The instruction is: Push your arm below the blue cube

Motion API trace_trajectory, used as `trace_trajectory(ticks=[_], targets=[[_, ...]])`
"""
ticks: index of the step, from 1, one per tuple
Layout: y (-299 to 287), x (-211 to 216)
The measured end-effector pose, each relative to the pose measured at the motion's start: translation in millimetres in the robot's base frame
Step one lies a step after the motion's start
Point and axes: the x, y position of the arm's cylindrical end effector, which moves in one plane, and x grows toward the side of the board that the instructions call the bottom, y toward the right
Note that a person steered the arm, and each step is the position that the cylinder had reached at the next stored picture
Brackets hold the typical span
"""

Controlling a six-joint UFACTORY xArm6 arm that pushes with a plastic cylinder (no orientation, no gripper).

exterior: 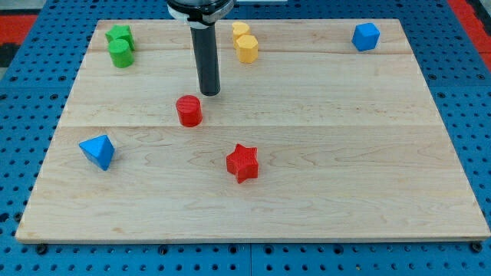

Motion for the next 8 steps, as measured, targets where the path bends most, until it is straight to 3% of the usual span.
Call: trace_trajectory(ticks=[4,8], targets=[[20,0],[191,-1]])
